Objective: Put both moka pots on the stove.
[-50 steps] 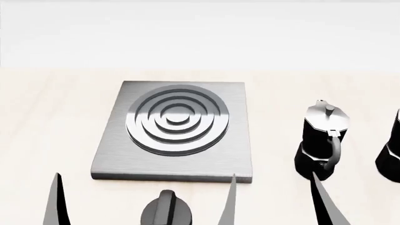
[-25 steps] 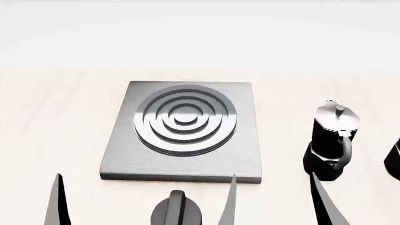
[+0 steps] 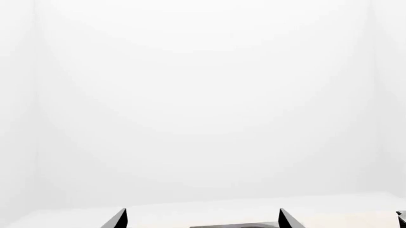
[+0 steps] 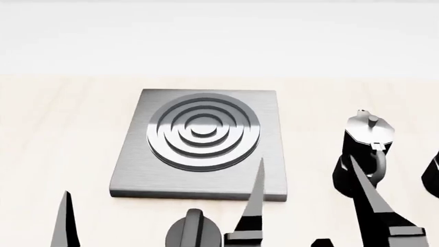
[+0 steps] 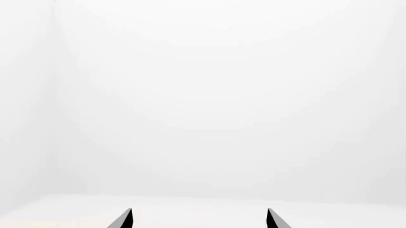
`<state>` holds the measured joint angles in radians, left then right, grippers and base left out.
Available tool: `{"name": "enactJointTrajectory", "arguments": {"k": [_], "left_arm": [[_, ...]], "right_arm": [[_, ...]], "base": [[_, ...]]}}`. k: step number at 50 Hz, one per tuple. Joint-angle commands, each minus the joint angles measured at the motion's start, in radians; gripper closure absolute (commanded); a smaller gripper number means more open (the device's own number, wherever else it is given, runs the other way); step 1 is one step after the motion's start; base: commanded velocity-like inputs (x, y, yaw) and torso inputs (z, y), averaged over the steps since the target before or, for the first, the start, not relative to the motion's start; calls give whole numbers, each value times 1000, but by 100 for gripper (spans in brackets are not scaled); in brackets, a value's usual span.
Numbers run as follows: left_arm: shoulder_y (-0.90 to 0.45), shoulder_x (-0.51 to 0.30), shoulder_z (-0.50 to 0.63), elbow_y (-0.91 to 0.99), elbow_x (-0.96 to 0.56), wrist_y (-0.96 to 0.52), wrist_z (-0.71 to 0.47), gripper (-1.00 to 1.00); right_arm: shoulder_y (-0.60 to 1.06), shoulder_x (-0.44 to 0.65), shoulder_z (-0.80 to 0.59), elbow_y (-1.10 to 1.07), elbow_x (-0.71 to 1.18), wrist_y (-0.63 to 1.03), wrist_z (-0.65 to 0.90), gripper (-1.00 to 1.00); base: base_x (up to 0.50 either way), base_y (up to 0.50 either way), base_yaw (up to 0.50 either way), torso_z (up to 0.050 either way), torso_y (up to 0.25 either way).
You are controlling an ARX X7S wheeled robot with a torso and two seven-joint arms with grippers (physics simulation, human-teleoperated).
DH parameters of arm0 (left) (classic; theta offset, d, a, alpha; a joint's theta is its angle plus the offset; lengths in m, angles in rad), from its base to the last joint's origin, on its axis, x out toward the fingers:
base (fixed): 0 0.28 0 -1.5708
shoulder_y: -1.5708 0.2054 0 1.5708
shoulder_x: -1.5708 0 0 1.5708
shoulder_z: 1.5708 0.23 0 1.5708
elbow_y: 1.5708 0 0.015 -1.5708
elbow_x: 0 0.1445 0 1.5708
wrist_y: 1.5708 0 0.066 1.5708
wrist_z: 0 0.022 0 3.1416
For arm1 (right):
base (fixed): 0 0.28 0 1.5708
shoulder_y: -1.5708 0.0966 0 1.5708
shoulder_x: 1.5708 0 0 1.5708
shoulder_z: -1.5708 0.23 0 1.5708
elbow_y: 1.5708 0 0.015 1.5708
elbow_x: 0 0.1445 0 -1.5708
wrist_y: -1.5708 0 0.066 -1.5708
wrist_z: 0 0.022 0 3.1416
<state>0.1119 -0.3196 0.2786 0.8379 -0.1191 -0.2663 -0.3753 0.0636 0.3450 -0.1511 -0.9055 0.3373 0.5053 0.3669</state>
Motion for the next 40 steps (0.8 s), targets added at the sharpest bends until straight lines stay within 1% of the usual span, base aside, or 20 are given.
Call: {"name": "enactJointTrajectory", "arguments": {"k": [1, 4, 7, 12, 15, 16, 21, 22, 25, 30, 40], "left_arm": [[-2, -4, 5, -12, -1, 9, -6, -100], [-2, -6, 5, -10, -3, 9, -8, -100], [-2, -6, 10, -14, -1, 12, -9, -100], [-3, -9, 11, -13, -2, 12, -11, -100], [-4, -10, 10, -15, -6, 12, -13, -100], [-4, -10, 10, -15, -5, 13, -14, -100], [-7, -11, 15, -18, -5, 13, -16, -100], [-8, -11, 16, -20, -5, 13, -16, -100], [-8, -13, 16, -21, -5, 14, -18, -100], [-11, -15, 20, -20, -5, 11, -20, -100], [-11, -20, 20, -26, -9, 17, -23, -100]], "right_arm": [[189, 15, 119, -18, 215, 238, 13, -100], [241, 45, 121, 11, 226, 290, 13, -100], [278, 56, 131, 36, 233, 304, 10, -100], [362, 72, 182, 66, 308, 383, 9, -100], [396, 104, 166, 119, 294, 398, -11, -100], [411, 108, 179, 135, 318, 414, -23, -100], [431, 132, 201, 169, 340, 445, -31, -100], [439, 136, 217, 189, 369, 471, -39, -100], [449, 149, 220, 210, 370, 474, -49, -100], [448, 203, 192, 247, 331, 469, -76, -100], [441, 254, 205, 337, 339, 479, -128, -100]], "base": [[0, 0, 0, 0, 0], [0, 0, 0, 0, 0], [0, 0, 0, 0, 0], [0, 0, 0, 0, 0], [0, 0, 0, 0, 0], [0, 0, 0, 0, 0], [0, 0, 0, 0, 0], [0, 0, 0, 0, 0], [0, 0, 0, 0, 0], [0, 0, 0, 0, 0], [0, 0, 0, 0, 0]]}}
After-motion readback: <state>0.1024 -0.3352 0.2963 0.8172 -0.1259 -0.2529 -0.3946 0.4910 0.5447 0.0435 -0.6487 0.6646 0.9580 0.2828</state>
